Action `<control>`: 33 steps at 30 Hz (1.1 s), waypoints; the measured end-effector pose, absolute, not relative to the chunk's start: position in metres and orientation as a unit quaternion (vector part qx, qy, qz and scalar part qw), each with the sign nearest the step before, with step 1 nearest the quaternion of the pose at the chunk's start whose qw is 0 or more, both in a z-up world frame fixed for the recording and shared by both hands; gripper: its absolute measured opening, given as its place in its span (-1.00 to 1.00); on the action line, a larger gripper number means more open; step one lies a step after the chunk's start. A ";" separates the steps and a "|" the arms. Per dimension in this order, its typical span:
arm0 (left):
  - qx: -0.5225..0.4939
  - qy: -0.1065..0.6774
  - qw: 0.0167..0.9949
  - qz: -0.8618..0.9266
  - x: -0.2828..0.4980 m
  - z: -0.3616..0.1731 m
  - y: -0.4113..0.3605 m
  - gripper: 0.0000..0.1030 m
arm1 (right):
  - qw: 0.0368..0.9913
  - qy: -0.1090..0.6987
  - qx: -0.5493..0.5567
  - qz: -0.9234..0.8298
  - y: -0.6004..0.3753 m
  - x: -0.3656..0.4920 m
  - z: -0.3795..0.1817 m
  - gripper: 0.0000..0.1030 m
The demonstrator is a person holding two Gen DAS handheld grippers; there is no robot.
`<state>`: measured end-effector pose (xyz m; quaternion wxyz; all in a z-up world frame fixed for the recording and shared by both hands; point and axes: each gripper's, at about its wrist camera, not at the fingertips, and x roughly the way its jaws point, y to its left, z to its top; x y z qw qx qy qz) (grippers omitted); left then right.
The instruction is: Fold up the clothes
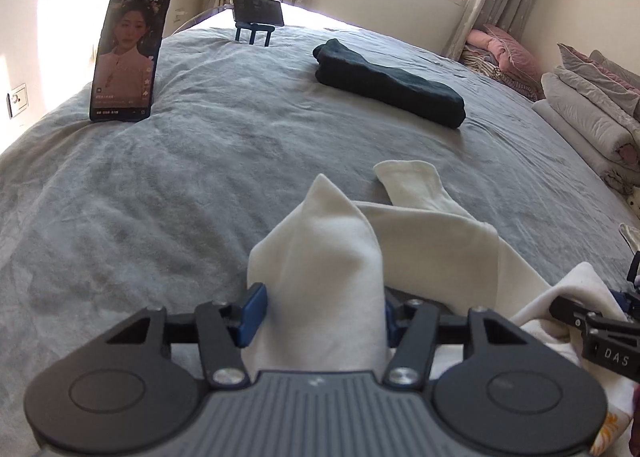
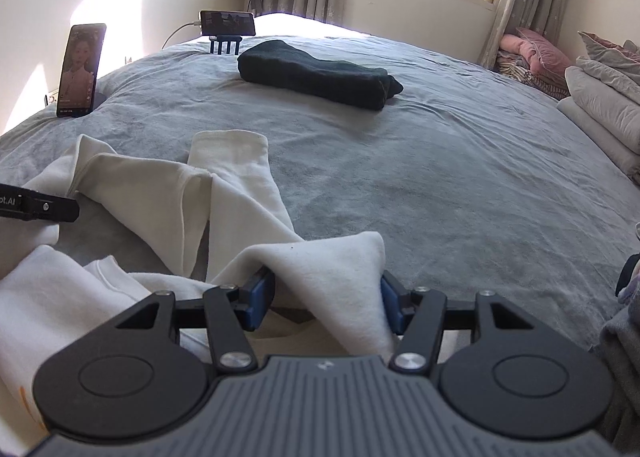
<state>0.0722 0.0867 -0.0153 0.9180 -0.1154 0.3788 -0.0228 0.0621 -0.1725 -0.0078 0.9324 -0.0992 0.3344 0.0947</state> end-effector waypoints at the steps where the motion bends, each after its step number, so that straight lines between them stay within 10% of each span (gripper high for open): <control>1: -0.120 0.378 0.918 -0.014 0.071 -0.015 0.089 -0.30 | 0.931 0.335 -0.106 0.095 -0.171 0.062 -0.009 -0.03; 6: -0.134 0.356 0.924 0.028 0.059 -0.012 0.099 -0.77 | 0.935 0.318 -0.140 0.074 -0.172 0.054 -0.009 -0.65; 20: -0.109 0.328 0.934 0.095 -0.001 0.002 0.144 -0.82 | 0.949 0.287 -0.130 -0.024 -0.236 0.032 0.008 -0.81; 29: -0.087 0.374 0.921 0.071 -0.002 -0.011 0.152 -0.67 | 0.929 0.346 -0.129 -0.006 -0.256 0.024 -0.016 -0.81; 33: -0.114 0.354 0.926 0.068 -0.003 -0.008 0.155 -0.22 | 0.928 0.348 -0.131 0.008 -0.258 0.021 -0.017 -0.62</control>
